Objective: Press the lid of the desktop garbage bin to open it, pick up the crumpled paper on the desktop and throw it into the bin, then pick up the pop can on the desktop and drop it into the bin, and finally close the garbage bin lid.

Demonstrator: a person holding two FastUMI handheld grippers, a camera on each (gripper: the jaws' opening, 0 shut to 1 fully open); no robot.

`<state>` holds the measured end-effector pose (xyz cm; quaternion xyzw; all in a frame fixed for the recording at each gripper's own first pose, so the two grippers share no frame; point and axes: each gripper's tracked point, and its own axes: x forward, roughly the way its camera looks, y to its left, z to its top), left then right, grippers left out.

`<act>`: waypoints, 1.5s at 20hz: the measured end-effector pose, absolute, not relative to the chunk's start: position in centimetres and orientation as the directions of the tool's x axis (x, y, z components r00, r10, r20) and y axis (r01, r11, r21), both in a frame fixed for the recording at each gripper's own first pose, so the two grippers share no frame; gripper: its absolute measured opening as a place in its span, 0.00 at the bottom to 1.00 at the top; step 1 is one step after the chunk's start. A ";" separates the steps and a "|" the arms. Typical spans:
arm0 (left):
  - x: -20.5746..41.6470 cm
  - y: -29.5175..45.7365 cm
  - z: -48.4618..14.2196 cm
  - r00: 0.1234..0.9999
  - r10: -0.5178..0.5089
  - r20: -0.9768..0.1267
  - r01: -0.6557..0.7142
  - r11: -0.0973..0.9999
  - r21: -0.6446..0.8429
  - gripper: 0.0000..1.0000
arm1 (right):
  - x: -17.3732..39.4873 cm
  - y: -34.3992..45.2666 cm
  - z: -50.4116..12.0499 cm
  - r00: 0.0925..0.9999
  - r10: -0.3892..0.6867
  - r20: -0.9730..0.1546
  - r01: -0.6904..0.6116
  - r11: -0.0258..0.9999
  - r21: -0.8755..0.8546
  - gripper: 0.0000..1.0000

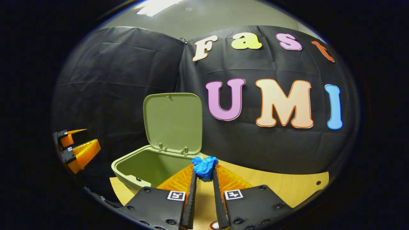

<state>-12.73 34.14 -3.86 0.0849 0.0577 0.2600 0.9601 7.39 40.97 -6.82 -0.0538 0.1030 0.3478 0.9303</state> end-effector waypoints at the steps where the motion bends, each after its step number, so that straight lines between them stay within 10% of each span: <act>1: -13.2 34.6 -4.0 0.854 0.515 -0.070 -0.495 0.847 0.195 0.94 | 7.1 42.0 -6.8 0.726 0.649 -0.227 -0.671 0.740 -0.034 0.30; 6: -14.9 36.0 -4.7 0.834 0.546 -0.082 -0.522 0.828 0.202 0.94 | 6.0 46.4 -7.3 0.676 0.701 -0.229 -0.729 0.682 -0.062 0.30; 9: -14.6 35.3 -5.4 0.839 0.536 -0.098 -0.515 0.838 0.179 0.94 | 6.5 46.6 -6.8 0.683 0.702 -0.204 -0.728 0.677 -0.106 0.99; 30: -1.5 12.8 -4.7 0.988 0.118 -0.099 -0.111 0.991 0.074 0.94 | 10.0 13.6 -2.7 0.952 0.294 -0.091 -0.297 0.955 -0.025 0.98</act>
